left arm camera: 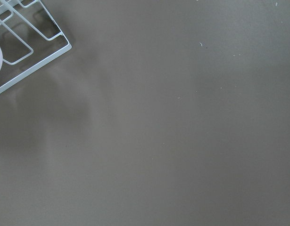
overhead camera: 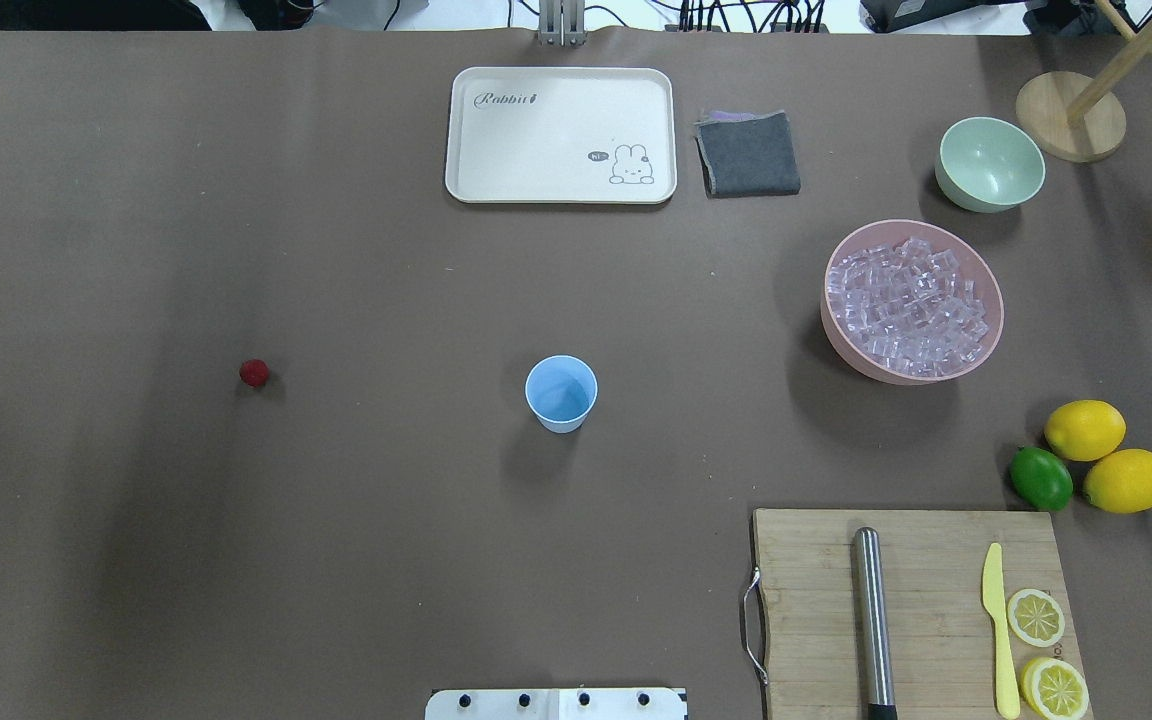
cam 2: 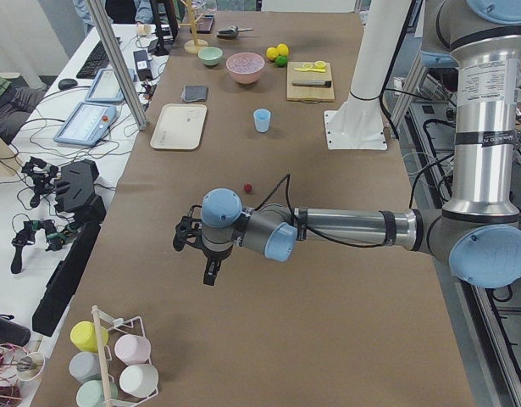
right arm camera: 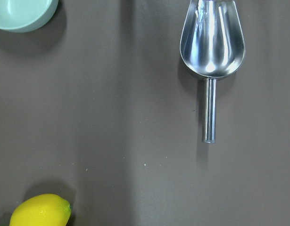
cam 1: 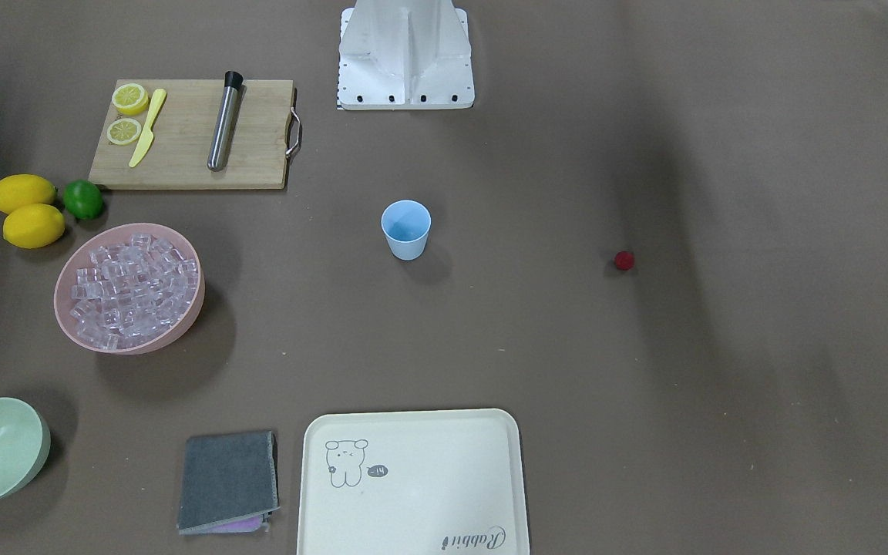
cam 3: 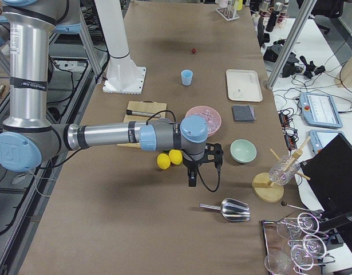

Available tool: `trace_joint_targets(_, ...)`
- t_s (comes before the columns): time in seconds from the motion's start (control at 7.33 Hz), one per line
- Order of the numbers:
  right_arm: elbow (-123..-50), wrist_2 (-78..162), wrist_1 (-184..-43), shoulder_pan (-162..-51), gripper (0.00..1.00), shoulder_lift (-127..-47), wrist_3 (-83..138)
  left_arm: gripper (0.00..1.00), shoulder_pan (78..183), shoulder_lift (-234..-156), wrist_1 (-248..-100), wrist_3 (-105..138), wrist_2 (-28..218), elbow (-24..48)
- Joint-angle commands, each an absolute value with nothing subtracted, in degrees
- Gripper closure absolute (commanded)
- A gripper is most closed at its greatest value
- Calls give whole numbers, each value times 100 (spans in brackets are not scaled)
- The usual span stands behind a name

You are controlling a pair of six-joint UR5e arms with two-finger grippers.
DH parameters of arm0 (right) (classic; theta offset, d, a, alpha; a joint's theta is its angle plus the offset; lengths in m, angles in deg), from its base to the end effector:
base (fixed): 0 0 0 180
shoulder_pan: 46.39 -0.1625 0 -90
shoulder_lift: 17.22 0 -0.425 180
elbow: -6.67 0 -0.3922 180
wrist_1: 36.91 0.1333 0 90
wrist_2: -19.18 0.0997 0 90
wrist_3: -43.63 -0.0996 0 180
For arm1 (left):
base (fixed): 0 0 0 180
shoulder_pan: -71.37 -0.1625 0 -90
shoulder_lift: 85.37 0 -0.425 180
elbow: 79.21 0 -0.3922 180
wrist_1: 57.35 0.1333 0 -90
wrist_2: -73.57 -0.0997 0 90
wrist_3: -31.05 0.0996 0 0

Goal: Put ice and strawberries in cup

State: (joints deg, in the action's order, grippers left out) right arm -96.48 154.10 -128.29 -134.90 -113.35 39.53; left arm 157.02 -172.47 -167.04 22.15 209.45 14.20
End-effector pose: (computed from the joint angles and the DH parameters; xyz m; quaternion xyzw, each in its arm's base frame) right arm 0.0512 -0.4515 0.5975 0.0268 -0.3833 0.0022 0.9232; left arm -0.0246 -0.4915 0.6141 0.1161 0.3998 0.0323 0.9086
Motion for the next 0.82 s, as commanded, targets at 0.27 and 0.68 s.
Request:
trace_joint_targets(0.27,-9634,15383,-12832,-13490,0,-11338,3977,2,15698,-17273,-16704,2234,20936,1404)
trace_joint_targets(0.68,-9625,15426,-12823,-13481,0,-11293,3950,2,15698,-17309,-16704,2234,20945,1404)
